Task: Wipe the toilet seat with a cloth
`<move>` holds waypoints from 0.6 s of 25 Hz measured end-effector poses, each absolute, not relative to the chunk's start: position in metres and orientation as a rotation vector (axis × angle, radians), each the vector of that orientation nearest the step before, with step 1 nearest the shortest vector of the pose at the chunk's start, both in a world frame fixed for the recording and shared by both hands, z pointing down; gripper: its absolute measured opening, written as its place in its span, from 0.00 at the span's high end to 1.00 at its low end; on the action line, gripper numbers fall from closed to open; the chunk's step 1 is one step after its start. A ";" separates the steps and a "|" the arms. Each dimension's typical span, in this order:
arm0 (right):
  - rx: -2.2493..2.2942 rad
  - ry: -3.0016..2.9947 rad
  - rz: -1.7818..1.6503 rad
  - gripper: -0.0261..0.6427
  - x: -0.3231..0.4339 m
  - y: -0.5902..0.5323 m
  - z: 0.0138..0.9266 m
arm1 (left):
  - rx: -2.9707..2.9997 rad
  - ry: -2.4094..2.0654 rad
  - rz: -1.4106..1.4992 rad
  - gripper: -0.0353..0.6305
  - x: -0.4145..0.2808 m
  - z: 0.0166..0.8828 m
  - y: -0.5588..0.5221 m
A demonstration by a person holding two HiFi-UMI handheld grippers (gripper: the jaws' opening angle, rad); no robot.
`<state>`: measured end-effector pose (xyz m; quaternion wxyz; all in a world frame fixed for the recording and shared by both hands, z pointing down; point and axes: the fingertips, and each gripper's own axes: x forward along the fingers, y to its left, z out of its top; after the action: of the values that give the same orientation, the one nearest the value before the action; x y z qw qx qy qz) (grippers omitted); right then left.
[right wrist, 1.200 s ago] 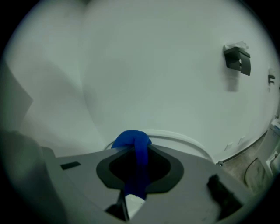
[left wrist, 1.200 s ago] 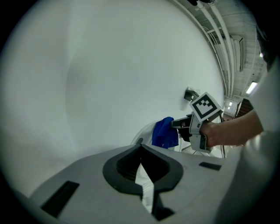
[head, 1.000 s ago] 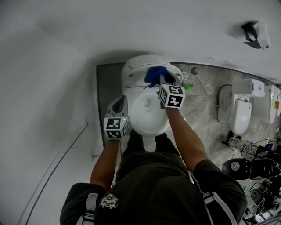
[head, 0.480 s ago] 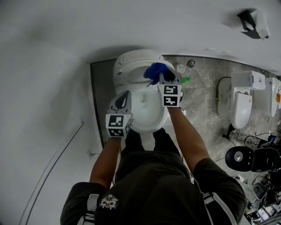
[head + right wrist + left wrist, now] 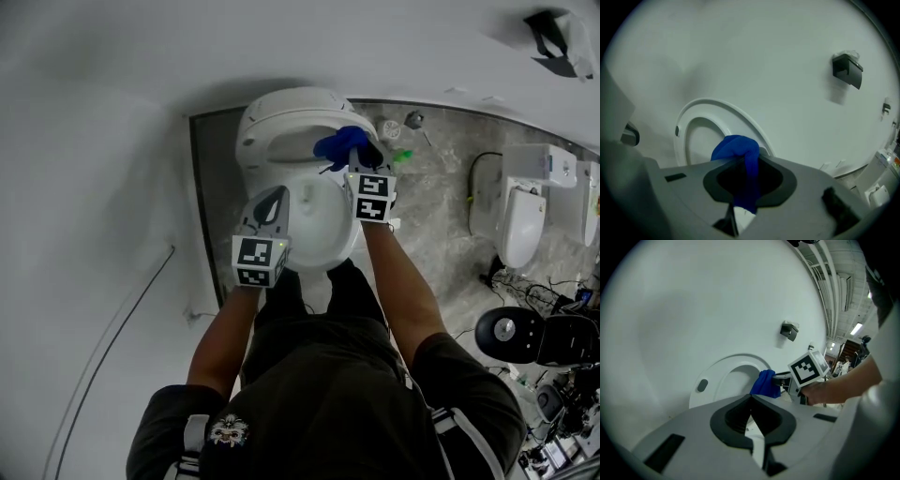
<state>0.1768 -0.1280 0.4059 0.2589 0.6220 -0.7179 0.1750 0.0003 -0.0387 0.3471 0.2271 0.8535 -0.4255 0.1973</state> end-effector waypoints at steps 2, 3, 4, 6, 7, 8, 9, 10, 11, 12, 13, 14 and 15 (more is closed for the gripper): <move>1.678 -1.936 0.497 0.88 0.178 -0.123 0.414 | 2.343 -1.171 0.564 0.93 -0.001 0.354 -0.036; 1.672 -1.927 0.516 0.87 0.180 -0.119 0.419 | 2.337 -1.170 0.573 0.93 -0.001 0.357 -0.035; 1.668 -1.918 0.533 0.88 0.182 -0.116 0.424 | 2.331 -1.171 0.579 0.93 -0.002 0.358 -0.036; 1.662 -1.897 0.556 0.88 0.185 -0.115 0.434 | 2.327 -1.176 0.587 0.93 -0.005 0.359 -0.041; 1.657 -1.888 0.565 0.88 0.186 -0.115 0.440 | 2.329 -1.179 0.589 0.93 -0.007 0.360 -0.045; 1.648 -1.880 0.577 0.88 0.187 -0.114 0.446 | 2.332 -1.180 0.590 0.93 -0.008 0.360 -0.047; 1.635 -1.871 0.591 0.88 0.188 -0.113 0.453 | 2.335 -1.177 0.593 0.93 -0.007 0.361 -0.049; 1.621 -1.862 0.603 0.88 0.190 -0.111 0.460 | 2.337 -1.170 0.598 0.93 -0.004 0.363 -0.049; 1.608 -1.855 0.611 0.88 0.192 -0.108 0.467 | 2.336 -1.160 0.603 0.93 -0.002 0.366 -0.048; 1.596 -1.851 0.618 0.88 0.193 -0.106 0.474 | 2.334 -1.150 0.607 0.93 0.000 0.370 -0.047; 1.587 -1.849 0.625 0.87 0.193 -0.104 0.480 | 2.332 -1.141 0.607 0.93 0.003 0.374 -0.045; 1.581 -1.848 0.634 0.87 0.194 -0.102 0.486 | 2.330 -1.134 0.603 0.93 0.005 0.378 -0.044; 1.578 -1.842 0.640 0.87 0.197 -0.101 0.492 | 2.328 -1.128 0.597 0.93 0.007 0.382 -0.043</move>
<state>0.1966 -0.1007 0.4924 0.3114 0.5977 -0.6978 0.2426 0.0075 -0.0433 0.3823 0.2408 0.8510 -0.4124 0.2183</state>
